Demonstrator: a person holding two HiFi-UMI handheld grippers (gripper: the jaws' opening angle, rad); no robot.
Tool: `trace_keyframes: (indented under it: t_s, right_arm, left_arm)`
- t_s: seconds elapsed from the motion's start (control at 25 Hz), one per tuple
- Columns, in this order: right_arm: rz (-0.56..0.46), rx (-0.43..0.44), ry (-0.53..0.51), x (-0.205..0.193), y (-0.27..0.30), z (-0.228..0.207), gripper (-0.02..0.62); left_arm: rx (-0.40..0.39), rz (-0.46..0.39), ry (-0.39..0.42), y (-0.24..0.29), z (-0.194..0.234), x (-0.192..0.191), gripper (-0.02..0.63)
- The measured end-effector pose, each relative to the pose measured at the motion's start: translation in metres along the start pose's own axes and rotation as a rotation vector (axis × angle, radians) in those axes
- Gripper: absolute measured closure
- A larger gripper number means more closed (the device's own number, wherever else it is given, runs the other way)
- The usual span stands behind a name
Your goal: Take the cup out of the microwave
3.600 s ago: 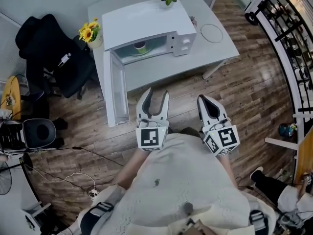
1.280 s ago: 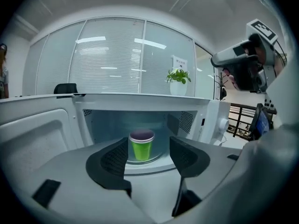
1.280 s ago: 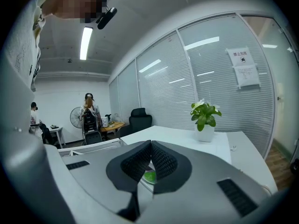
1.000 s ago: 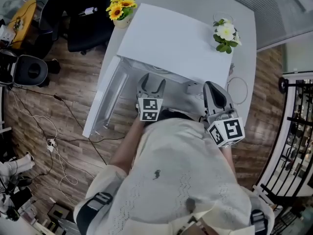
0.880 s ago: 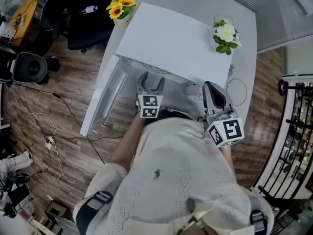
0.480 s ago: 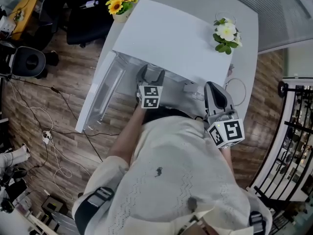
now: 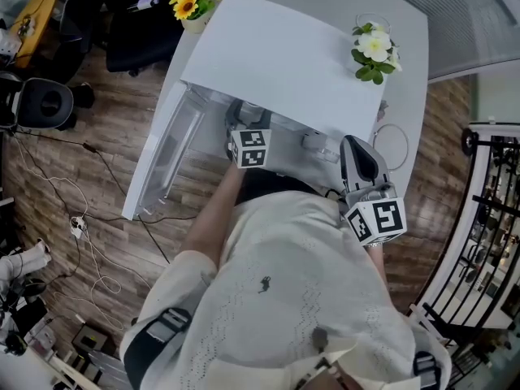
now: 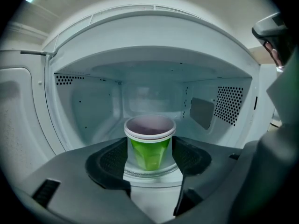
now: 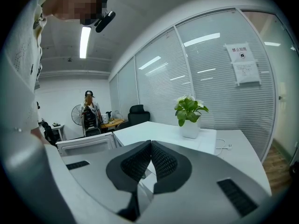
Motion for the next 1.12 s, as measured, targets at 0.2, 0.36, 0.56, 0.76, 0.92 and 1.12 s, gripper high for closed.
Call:
trace_keyframes:
  t_s: [0.2,0.36,0.56,0.76,0.92,1.12]
  right_arm:
    - [0.011,0.003,0.003,-0.003,0.001,0.0,0.586]
    - [0.012,0.023,0.002,-0.006,0.004,0.006,0.586]
    - [0.012,0.045,0.004,-0.007,0.006,0.013,0.586]
    - [0.007,0.066,0.004,-0.007,0.008,0.021,0.586]
    - [0.015,0.086,0.002,-0.009,0.01,0.033,0.586]
    - [0.022,0.105,0.006,-0.015,0.015,0.049,0.586]
  left_arm:
    - [0.028,-0.025,-0.016,-0.003,0.003,0.006,0.319]
    - [0.018,-0.039,-0.015,-0.011,0.003,0.008,0.322]
    - [0.02,-0.047,0.002,-0.03,0.004,0.008,0.322]
    - [0.02,-0.044,0.018,-0.046,0.008,0.004,0.322]
    - [0.016,-0.057,0.009,-0.063,0.013,0.004,0.322]
    - [0.014,-0.085,0.012,-0.087,0.021,0.009,0.322]
Point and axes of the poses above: the fingertips, and each gripper's own axes: y forward along the fingers, z to its left, x out of its top, the point moved 2 cm from there along -y, backward along the fingers, and after that the axes turned 3 degrees about x, right-handed, at the moved point
